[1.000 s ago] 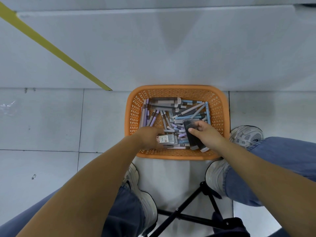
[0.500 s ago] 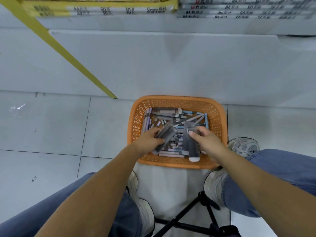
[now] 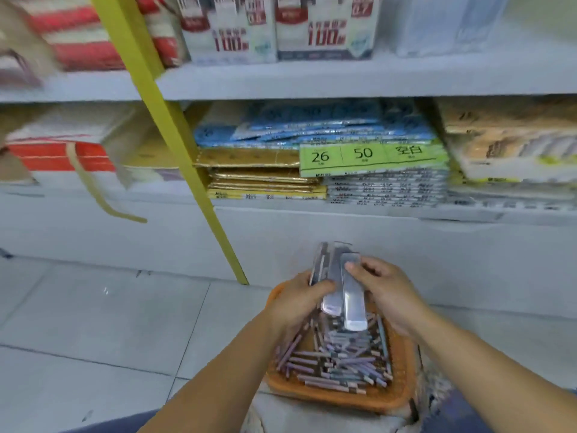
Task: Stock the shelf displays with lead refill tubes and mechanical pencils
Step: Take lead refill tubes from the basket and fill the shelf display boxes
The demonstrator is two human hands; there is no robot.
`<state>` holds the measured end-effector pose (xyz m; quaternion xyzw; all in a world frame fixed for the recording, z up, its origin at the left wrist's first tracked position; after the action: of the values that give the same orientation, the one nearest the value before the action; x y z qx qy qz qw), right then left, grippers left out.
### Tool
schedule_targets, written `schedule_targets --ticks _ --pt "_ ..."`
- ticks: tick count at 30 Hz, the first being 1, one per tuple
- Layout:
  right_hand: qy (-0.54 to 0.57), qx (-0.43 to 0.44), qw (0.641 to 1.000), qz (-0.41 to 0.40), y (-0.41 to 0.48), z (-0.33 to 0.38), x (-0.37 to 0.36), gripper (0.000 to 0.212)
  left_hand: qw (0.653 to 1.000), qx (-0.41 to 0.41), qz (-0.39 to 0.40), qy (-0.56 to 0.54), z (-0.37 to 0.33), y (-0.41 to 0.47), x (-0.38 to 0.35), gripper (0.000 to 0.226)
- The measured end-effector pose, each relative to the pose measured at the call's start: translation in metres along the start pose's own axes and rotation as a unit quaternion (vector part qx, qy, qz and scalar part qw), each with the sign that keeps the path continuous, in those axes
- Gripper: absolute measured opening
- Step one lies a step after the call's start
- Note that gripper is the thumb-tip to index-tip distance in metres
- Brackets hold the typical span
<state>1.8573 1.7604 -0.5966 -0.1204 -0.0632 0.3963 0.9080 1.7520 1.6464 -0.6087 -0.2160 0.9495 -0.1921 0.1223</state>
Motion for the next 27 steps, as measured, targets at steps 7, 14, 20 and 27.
schedule_targets --ticks 7,14,20,27 --pt "-0.074 0.136 0.983 0.098 -0.022 0.146 -0.008 0.015 0.992 -0.116 0.021 0.038 -0.124 -0.04 -0.003 0.023" --pt "-0.226 0.241 0.936 0.124 -0.021 0.212 -0.006 0.027 0.982 -0.19 -0.007 0.0 -0.193 -0.059 0.006 0.025" --pt "-0.351 0.316 0.872 0.127 -0.012 0.223 -0.023 0.05 0.979 -0.197 -0.03 -0.048 -0.204 -0.053 0.014 0.047" --pt "-0.34 0.344 0.867 0.122 -0.016 0.233 -0.029 0.061 0.979 -0.189 -0.063 -0.033 -0.208 -0.054 0.033 0.034"
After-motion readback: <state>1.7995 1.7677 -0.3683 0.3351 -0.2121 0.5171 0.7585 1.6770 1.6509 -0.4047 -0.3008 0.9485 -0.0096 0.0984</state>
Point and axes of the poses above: each hand's wrist, its own y-axis towards the middle knuckle, its own x-axis out of the back of the hand, z = x × y, the point moved 5 cm from there along y, towards the middle knuckle, and after that the axes turned 1 degree about y, right-handed, at the moved point
